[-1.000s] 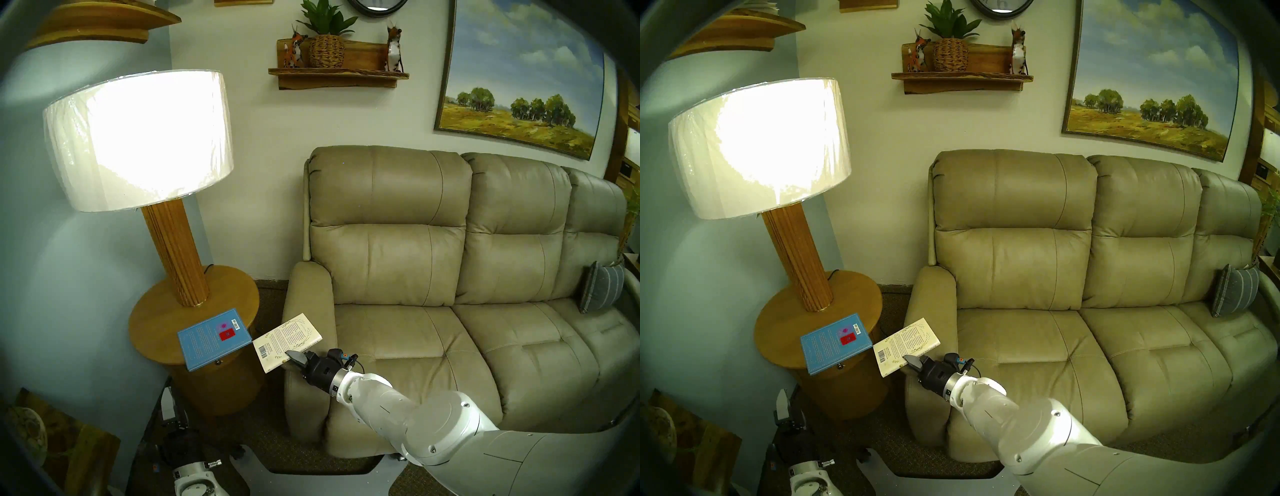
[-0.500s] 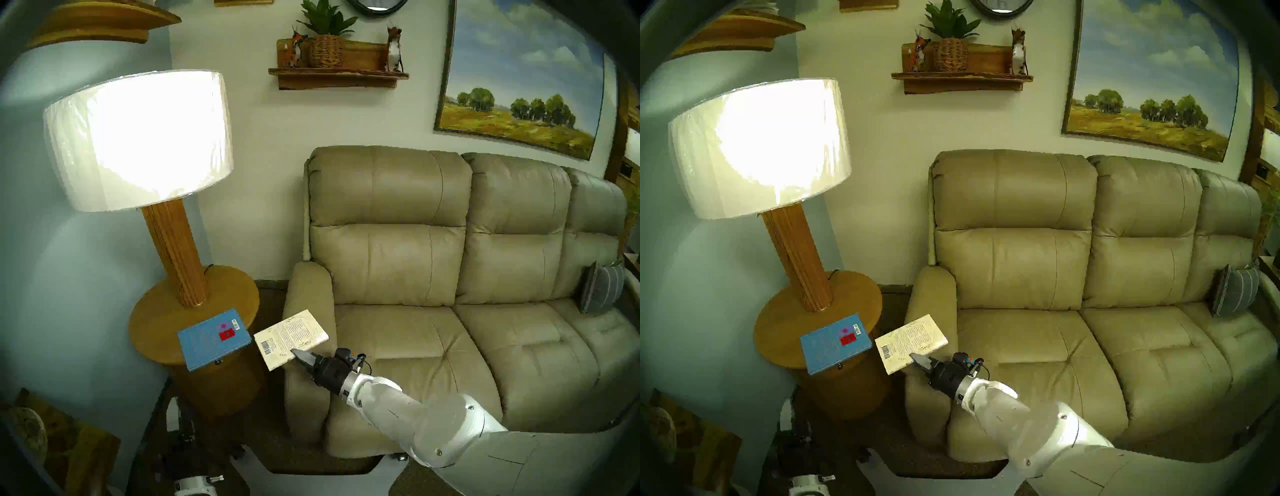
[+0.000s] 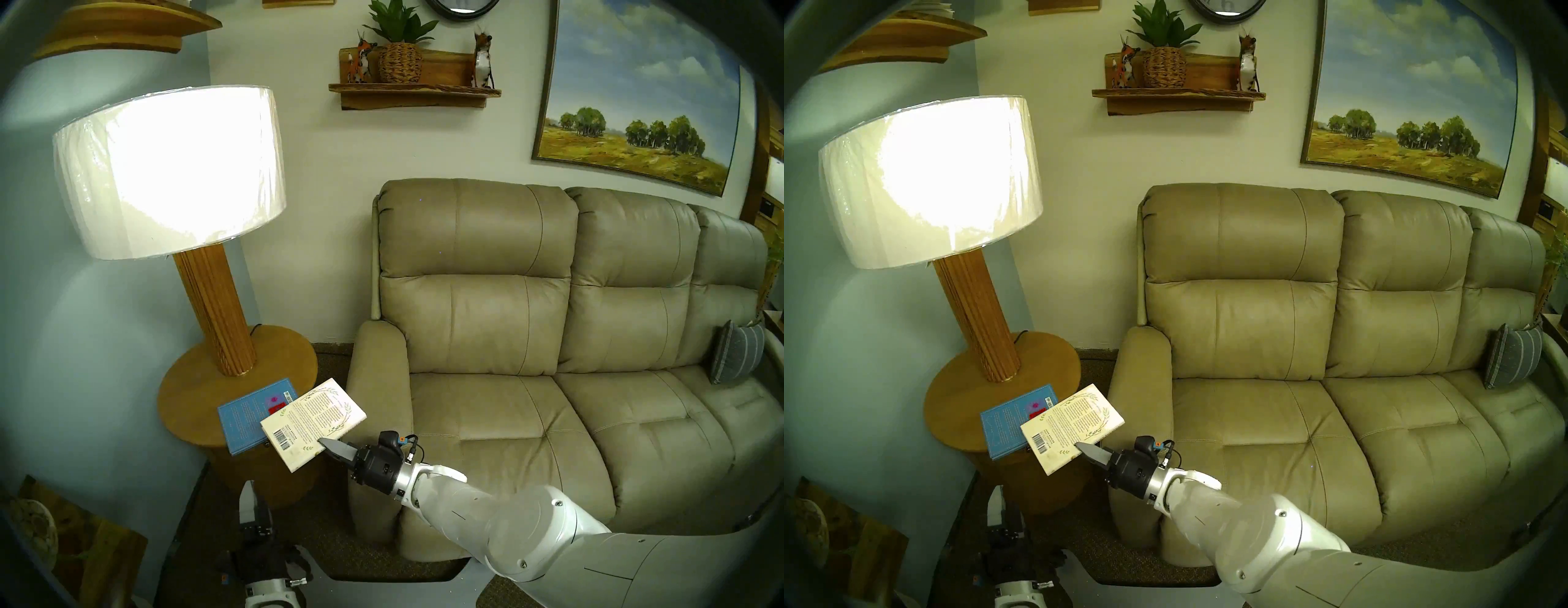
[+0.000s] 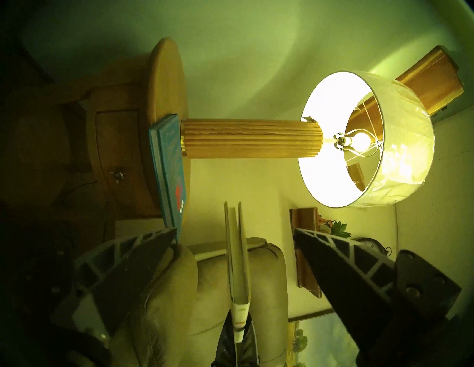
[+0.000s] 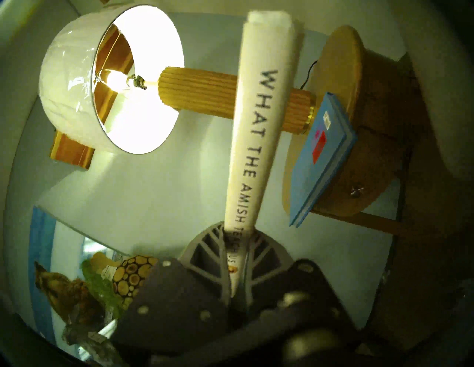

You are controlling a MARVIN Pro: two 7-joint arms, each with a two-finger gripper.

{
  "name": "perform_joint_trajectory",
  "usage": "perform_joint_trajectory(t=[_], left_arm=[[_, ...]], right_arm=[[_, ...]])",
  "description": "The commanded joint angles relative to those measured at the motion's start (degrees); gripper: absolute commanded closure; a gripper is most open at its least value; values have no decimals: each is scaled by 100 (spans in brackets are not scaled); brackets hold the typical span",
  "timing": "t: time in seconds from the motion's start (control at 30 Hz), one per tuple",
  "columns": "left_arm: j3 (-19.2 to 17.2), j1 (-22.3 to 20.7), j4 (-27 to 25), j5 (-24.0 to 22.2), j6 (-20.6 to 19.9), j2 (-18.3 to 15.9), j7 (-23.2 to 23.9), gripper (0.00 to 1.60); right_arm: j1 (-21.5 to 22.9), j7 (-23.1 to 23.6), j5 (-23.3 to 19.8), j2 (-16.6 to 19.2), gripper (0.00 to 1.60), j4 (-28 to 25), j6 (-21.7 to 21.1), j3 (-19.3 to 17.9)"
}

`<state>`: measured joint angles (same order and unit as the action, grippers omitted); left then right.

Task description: Move books from sofa to side table

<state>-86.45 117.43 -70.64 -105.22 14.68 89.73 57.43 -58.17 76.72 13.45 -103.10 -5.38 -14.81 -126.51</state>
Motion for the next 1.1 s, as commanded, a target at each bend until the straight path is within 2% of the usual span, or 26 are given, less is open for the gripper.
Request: perform_joint_trajectory(t=[0.0, 0.3, 0.37, 0.4, 0.43, 0.5, 0.53, 0.57, 0.6, 0.63, 0.77, 0.9, 0.93, 0.97, 1.0, 1.03, 1.07], left_arm=[[310, -537, 71, -111, 187, -114, 64, 0], [545, -987, 280, -390, 763, -119, 67, 0], [621, -1034, 281, -533, 891, -142, 12, 70], [660, -1058, 293, -590, 969, -158, 33, 99], [678, -1069, 277, -668, 1061, -160, 40, 109], [645, -1084, 219, -762, 1190, -137, 97, 160], [585, -1060, 98, -862, 1232, -109, 107, 160], [521, -1036, -1, -877, 1247, -80, 136, 160], [429, -1019, -128, -898, 1284, -36, 194, 160], [355, -1002, -252, -930, 1297, 3, 177, 160], [82, -1192, -507, -1090, 1303, -30, 93, 160], [-90, -1395, -767, -1279, 1275, -188, -412, 160], [-90, -1395, -767, -1279, 1275, -188, -412, 160], [-138, -1442, -855, -1314, 1370, -213, -624, 160], [-169, -1591, -822, -1437, 1275, -280, -798, 160], [-169, -1591, -822, -1437, 1275, -280, -798, 160], [-207, -1656, -861, -1480, 1330, -317, -1027, 160]], right_arm=[[-33, 302, 143, -275, 160, -35, 46, 159], [-102, 361, 298, -248, 160, -35, 130, 196], [-108, 376, 315, -240, 160, -35, 171, 182], [-108, 385, 322, -230, 160, -35, 179, 172], [-105, 379, 324, -217, 160, -35, 192, 156], [-97, 345, 321, -185, 160, -35, 235, 136], [-96, 286, 298, -167, 152, -39, 252, 105], [-100, 251, 286, -155, 91, -54, 266, 86], [-99, 223, 274, -131, 11, -67, 263, 64], [-101, 202, 257, -110, 0, -75, 263, 36], [-125, 152, 206, 25, 0, -140, 284, -75], [-167, 181, 183, 167, 0, -170, 289, -154], [-167, 181, 183, 167, 0, -170, 289, -154], [-182, 195, 175, 203, 0, -175, 295, -180], [-208, 219, 158, 265, 0, -185, 295, -218], [-208, 219, 158, 265, 0, -185, 295, -218], [-222, 240, 148, 298, 0, -187, 294, -247]])
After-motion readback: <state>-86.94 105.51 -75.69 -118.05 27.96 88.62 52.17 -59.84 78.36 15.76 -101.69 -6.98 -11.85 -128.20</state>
